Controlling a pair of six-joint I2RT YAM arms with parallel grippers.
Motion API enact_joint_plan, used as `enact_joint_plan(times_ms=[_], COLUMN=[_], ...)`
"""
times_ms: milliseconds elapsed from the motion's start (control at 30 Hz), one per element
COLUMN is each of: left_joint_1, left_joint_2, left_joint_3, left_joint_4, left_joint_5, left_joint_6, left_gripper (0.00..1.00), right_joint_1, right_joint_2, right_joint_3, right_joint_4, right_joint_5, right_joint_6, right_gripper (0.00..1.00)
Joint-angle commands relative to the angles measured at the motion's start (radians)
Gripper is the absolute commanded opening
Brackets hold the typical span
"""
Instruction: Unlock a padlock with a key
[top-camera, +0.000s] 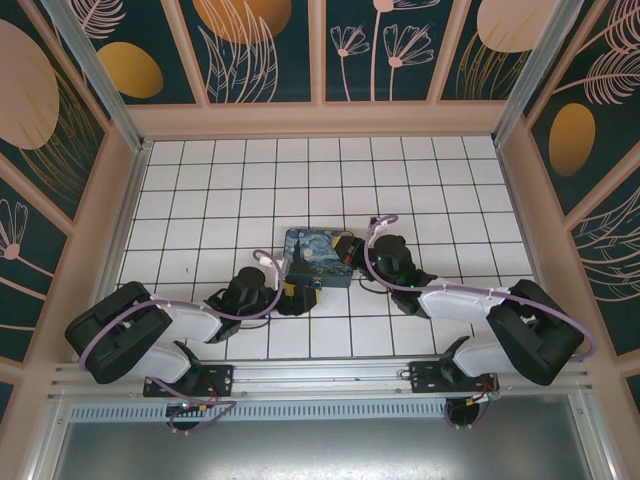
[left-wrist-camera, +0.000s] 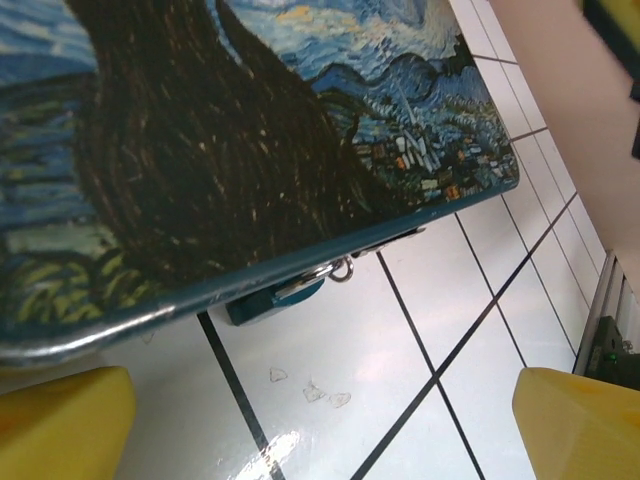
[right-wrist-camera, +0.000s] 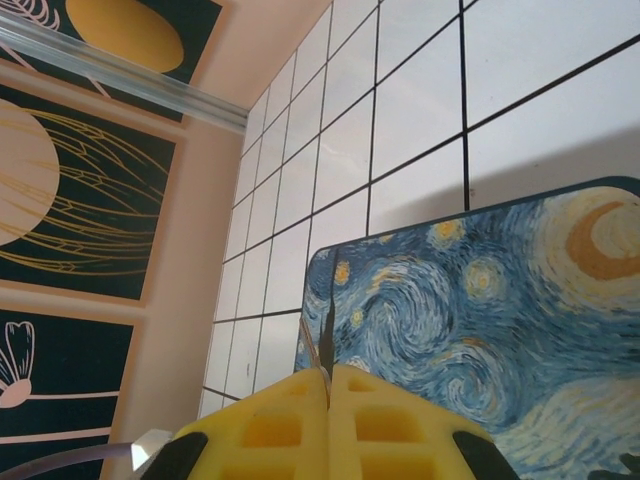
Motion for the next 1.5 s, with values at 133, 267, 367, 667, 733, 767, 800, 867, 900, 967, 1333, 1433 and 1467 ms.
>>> enact_joint_plan(times_ms=[133,267,367,667,733,767,800,867,900,967,1333,1433,1467], left_joint_1=[-0.007,-0.013,-0.032,-0.1,-0.101,-0.1,-0.1,-0.101,-0.101,-0.1,-0.102,-0.101,-0.102], left_joint_2=[0.051,0.104,0.137,0.207,0.208,0.204,0.197,0.178,0.166,0.146,0.179,0.21,0.221], left_joint_3=[0.025,0.038,0.056,0.107,0.1,0.096,0.093,0.084,0.081,0.08,0.11,0.119,0.123], left_joint_4=[0.105,0.138,0.15,0.149,0.149,0.143,0.138,0.123,0.111,0.089,0.08,0.103,0.115], left_joint_5=[0.022,0.045,0.041,-0.058,-0.098,-0.119,-0.143,-0.187,-0.212,-0.243,-0.226,-0.21,-0.202], left_joint_6=[0.034,0.031,0.036,0.062,0.068,0.074,0.079,0.094,0.104,0.126,0.187,0.193,0.195], left_gripper=[0.97,0.97,0.96,0.95,0.94,0.94,0.94,0.94,0.94,0.94,0.94,0.94,0.93], right_joint_1=[-0.006,-0.007,-0.007,-0.01,-0.01,-0.01,-0.01,-0.01,-0.01,-0.011,-0.009,-0.009,-0.009], right_joint_2=[0.034,0.048,0.056,0.073,0.075,0.077,0.079,0.081,0.083,0.083,0.107,0.116,0.117], right_joint_3=[-0.011,-0.011,-0.015,-0.038,-0.04,-0.041,-0.04,-0.042,-0.043,-0.044,-0.045,-0.041,-0.039], right_joint_4=[0.061,0.062,0.065,0.089,0.094,0.098,0.099,0.101,0.105,0.107,0.133,0.142,0.145], right_joint_5=[0.002,0.0,-0.002,-0.012,-0.015,-0.018,-0.021,-0.022,-0.023,-0.023,-0.026,-0.027,-0.029], right_joint_6=[0.008,0.008,0.007,0.014,0.016,0.017,0.017,0.019,0.019,0.021,0.034,0.038,0.039], right_gripper=[0.0,0.0,0.0,0.0,0.0,0.0,0.0,0.0,0.0,0.0,0.0,0.0,0.0])
